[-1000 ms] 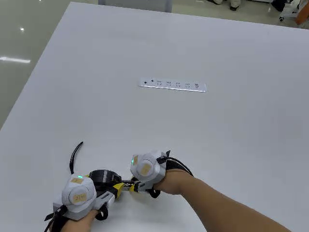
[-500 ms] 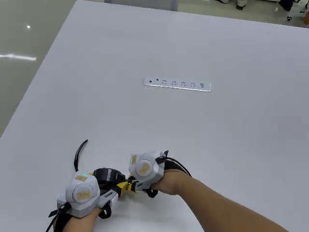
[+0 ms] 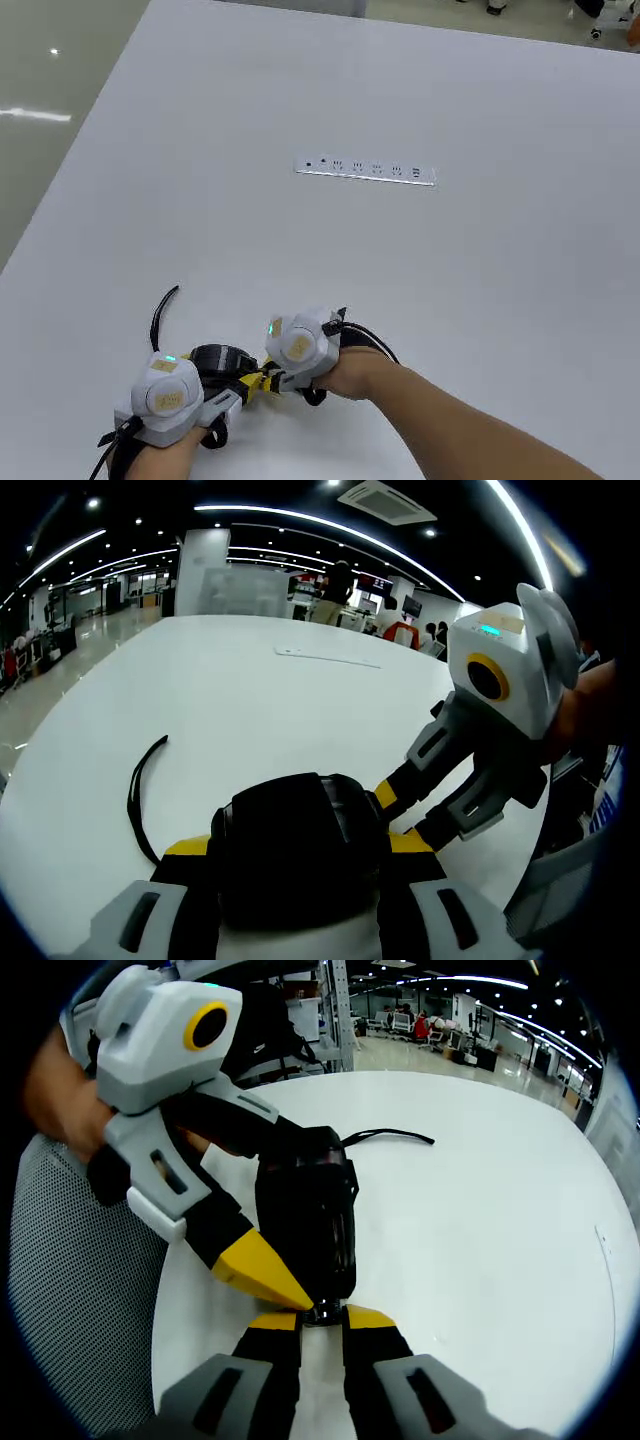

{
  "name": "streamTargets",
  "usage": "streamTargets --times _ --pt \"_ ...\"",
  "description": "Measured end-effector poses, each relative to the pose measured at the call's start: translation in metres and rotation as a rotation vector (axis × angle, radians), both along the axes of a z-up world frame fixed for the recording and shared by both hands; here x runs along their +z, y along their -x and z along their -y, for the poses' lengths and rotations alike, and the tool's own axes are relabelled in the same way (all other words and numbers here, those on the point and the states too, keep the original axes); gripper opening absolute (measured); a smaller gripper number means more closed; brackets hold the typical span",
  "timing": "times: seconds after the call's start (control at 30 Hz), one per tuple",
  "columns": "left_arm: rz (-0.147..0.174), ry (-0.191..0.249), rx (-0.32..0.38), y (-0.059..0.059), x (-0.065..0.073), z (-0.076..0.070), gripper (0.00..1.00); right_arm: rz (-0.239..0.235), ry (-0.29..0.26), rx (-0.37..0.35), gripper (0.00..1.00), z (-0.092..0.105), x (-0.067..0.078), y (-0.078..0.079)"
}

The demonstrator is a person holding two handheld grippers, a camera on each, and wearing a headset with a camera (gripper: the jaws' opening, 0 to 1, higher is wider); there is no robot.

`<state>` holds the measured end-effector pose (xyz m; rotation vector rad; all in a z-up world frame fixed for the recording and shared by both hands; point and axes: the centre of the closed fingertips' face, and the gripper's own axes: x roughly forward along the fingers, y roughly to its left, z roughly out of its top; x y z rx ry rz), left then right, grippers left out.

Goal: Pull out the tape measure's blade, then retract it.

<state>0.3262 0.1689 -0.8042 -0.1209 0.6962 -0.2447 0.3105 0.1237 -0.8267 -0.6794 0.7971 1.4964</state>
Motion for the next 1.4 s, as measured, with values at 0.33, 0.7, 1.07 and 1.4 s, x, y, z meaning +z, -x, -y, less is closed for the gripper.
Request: streamTargets --times 0.33,0.7,1.07,1.4 --pt "0.002 0.002 0.003 0.0 0.001 0.0 0.61 0.022 0.0 0.028 0.14 -0.002 -0.001 0.0" --pt "0.017 -0.008 -0.034 0.003 0.014 -0.004 0.66 0.015 -0.11 -0.145 0.23 0.008 0.005 0.003" --pt "0.148 -0.105 -0.438 0.016 0.051 -0.009 1.0 0.066 -0.184 -0.312 0.35 0.088 0.052 0.003" --pt "0.123 0.016 -0.427 0.045 0.081 -0.042 1.0 0.162 -0.212 -0.505 0.58 0.181 0.083 0.019"
